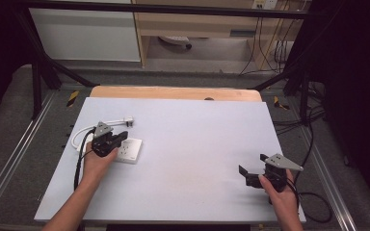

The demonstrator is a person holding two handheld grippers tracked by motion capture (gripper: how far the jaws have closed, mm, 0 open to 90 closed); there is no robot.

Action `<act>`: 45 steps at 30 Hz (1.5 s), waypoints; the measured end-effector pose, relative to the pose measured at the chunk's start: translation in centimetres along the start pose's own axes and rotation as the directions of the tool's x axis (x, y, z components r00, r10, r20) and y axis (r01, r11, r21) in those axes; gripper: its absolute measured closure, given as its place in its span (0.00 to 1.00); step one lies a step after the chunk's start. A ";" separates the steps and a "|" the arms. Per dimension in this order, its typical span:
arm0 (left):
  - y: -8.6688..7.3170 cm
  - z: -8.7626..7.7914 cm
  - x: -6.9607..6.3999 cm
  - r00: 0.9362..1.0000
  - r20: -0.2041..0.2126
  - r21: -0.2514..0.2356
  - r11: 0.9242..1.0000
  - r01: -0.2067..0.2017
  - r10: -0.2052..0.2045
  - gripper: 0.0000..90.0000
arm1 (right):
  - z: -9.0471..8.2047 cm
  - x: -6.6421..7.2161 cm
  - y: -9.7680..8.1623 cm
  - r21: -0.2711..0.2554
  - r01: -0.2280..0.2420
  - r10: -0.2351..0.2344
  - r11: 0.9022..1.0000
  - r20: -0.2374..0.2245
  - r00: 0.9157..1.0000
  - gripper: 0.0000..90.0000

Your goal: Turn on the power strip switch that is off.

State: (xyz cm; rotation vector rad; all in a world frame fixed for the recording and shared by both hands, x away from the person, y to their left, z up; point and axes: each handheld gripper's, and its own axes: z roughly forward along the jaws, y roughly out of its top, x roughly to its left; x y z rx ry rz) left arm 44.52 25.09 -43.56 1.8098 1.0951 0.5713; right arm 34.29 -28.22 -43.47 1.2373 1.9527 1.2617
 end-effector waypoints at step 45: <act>-1.3 0.2 0.7 1.000 -0.030 0.019 1.000 0.005 -0.004 1.00 | -0.1 0.0 0.0 -0.002 0.001 -0.001 1.000 -0.001 1.000 0.03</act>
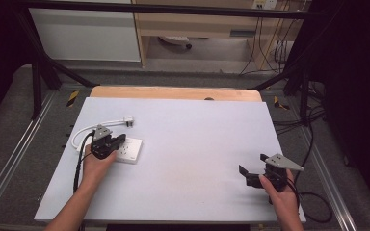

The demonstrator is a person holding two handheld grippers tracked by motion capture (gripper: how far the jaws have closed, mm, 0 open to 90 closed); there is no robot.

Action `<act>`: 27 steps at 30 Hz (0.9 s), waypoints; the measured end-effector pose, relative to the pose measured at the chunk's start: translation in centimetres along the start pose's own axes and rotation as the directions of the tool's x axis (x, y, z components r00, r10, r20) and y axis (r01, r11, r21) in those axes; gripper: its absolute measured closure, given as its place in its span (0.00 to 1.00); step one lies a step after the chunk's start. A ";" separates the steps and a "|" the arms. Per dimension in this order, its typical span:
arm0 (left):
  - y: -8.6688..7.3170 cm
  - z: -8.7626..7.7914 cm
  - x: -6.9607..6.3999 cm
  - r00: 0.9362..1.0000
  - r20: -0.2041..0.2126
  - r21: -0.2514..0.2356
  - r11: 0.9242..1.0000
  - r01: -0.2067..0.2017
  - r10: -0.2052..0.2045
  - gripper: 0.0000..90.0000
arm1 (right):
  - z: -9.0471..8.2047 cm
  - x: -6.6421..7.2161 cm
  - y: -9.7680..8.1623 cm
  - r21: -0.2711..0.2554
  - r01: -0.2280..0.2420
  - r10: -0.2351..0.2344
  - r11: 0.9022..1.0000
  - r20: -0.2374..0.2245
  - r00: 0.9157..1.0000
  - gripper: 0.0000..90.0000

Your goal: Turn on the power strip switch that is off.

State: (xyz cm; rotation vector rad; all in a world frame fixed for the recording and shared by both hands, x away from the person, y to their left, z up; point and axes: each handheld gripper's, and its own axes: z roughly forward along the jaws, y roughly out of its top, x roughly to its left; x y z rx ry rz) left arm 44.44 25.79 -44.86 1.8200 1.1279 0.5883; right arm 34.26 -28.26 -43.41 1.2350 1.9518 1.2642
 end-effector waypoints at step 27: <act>-0.2 0.1 0.0 1.000 -0.012 0.008 1.000 -0.018 0.018 1.00 | 0.1 0.1 0.0 0.007 -0.003 0.003 1.000 -0.006 1.000 0.03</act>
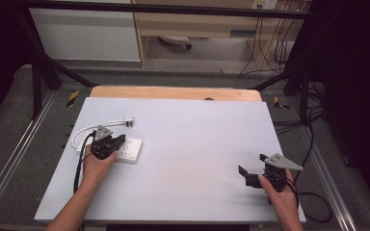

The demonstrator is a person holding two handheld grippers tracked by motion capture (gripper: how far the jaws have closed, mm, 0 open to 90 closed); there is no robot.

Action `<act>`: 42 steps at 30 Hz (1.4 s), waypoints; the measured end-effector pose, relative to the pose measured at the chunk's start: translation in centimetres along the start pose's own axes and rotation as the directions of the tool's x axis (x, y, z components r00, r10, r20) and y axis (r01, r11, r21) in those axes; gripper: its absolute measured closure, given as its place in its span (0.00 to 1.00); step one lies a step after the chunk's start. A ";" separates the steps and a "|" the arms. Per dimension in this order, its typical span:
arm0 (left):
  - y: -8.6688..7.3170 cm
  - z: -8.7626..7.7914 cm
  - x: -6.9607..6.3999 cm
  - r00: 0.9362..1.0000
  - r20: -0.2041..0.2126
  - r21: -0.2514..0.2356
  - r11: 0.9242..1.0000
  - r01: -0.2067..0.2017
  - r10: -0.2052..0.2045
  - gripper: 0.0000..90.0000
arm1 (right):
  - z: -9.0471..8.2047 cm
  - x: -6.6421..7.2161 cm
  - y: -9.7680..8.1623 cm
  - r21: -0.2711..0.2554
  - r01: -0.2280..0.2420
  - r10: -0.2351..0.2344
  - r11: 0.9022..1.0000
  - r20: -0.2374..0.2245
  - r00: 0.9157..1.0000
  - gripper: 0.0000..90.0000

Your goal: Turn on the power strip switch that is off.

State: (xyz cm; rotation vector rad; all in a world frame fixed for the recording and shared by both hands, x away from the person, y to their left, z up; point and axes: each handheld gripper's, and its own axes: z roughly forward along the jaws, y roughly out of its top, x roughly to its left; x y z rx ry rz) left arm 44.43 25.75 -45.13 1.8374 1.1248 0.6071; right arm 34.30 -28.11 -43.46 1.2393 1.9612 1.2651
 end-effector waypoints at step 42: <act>2.9 0.4 -0.7 0.996 0.088 -0.038 0.999 0.022 -0.019 0.96 | 0.1 -0.3 -0.1 -0.013 -0.025 0.025 1.000 0.007 1.000 0.03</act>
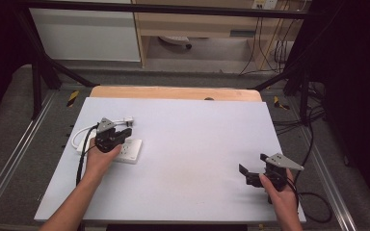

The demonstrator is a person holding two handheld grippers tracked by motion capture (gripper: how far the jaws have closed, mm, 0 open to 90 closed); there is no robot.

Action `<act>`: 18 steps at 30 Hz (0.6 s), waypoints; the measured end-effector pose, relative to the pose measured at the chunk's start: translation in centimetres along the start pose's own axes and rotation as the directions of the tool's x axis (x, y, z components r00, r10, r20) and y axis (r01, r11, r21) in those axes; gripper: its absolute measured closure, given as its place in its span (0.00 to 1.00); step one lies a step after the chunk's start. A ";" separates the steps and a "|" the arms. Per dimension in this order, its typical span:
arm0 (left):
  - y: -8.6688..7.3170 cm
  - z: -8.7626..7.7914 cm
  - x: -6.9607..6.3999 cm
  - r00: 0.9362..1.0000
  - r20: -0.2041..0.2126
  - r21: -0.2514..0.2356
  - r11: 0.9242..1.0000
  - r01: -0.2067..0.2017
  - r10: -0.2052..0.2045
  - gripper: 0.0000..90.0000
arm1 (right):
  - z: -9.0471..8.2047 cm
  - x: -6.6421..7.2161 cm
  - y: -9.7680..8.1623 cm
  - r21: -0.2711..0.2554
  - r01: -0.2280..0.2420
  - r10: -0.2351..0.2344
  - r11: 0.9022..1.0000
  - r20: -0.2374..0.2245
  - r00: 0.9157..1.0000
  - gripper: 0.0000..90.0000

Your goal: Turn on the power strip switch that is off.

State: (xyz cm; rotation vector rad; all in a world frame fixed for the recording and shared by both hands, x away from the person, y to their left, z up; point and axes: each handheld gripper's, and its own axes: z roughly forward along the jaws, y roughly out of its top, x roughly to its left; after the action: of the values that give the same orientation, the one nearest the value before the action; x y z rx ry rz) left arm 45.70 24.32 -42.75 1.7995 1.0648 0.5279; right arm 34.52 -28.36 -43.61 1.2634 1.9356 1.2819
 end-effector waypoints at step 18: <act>1.8 -0.8 -0.1 1.000 0.007 -0.048 0.999 0.024 -0.024 0.71 | 0.1 -0.1 -0.1 0.000 0.001 -0.001 1.000 -0.004 1.000 0.03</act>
State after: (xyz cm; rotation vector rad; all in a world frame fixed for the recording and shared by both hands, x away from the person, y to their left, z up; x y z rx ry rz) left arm 45.80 24.35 -40.80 1.7435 1.0595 0.5283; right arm 34.60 -28.39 -43.71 1.2611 1.9391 1.2845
